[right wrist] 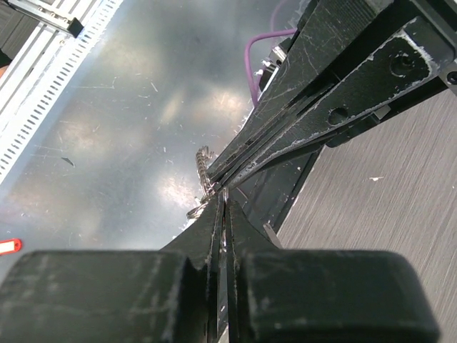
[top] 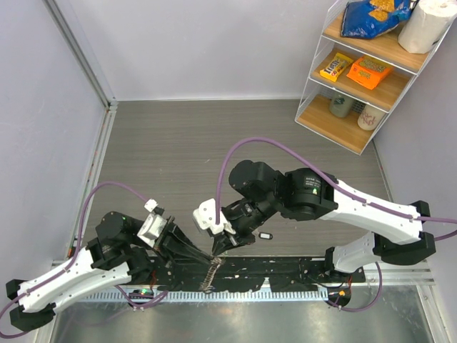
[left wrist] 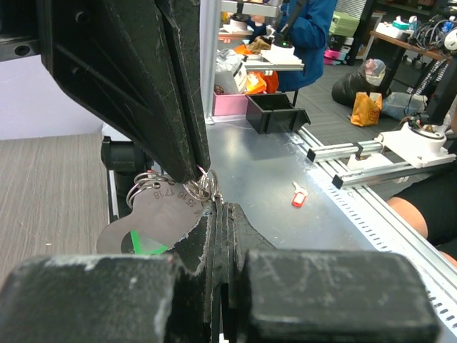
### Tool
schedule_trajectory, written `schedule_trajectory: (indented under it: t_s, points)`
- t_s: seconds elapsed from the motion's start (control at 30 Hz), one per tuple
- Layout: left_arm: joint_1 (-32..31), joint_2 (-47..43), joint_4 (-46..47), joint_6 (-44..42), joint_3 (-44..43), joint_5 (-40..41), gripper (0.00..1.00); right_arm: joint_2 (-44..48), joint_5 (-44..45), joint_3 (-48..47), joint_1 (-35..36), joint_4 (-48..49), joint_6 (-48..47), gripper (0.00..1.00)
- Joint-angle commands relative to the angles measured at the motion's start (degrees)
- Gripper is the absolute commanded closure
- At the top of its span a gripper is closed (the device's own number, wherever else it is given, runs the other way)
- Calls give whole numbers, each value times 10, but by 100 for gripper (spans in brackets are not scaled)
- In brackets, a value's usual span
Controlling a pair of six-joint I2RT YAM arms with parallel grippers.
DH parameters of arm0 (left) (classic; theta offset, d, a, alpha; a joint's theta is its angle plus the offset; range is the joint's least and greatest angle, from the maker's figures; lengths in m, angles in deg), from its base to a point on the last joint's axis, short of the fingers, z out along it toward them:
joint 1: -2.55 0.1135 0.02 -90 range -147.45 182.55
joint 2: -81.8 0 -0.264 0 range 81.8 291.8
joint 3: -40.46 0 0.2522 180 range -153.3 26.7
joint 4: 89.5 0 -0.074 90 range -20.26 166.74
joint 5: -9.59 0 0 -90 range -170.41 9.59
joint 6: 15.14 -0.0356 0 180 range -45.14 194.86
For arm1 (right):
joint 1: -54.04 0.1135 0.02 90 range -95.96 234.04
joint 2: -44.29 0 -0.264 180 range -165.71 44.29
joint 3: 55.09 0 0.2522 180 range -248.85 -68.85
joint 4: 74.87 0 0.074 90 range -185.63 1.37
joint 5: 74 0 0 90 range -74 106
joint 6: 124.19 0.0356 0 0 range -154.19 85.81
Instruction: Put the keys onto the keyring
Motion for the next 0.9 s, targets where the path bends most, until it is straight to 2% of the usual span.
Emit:
schedule_trajectory:
  t_s: [0.0, 0.03, 0.1, 0.17, 0.27, 0.4, 0.5, 0.67, 0.87]
  points:
    - [0, -4, -25, -15, 0, 22, 94, 34, 40, 1, 3, 38, 30, 95]
    - [0, -6, -32, -15, -1, 29, 91, 35, 45, 2, 3, 36, 33, 95]
    - [0, -13, -48, -14, -3, 49, 78, 39, 57, 8, 4, 37, 44, 95]
    - [0, -23, -73, -15, -9, 86, 70, 46, 66, 17, 4, 38, 54, 95]
    - [0, -47, -103, -13, -14, 156, 63, 58, 83, 43, 4, 49, 74, 95]
    - [0, -64, -161, -9, -28, 251, 59, 68, 102, 71, 4, 67, 99, 95]
    - [1, -70, -168, -2, -35, 279, 55, 64, 118, 78, 3, 77, 122, 95]
    - [1, -64, -168, 9, -43, 285, 53, 54, 155, 85, 3, 104, 173, 95]
    - [0, -48, -157, 25, -48, 251, 53, 32, 194, 63, 2, 102, 214, 95]
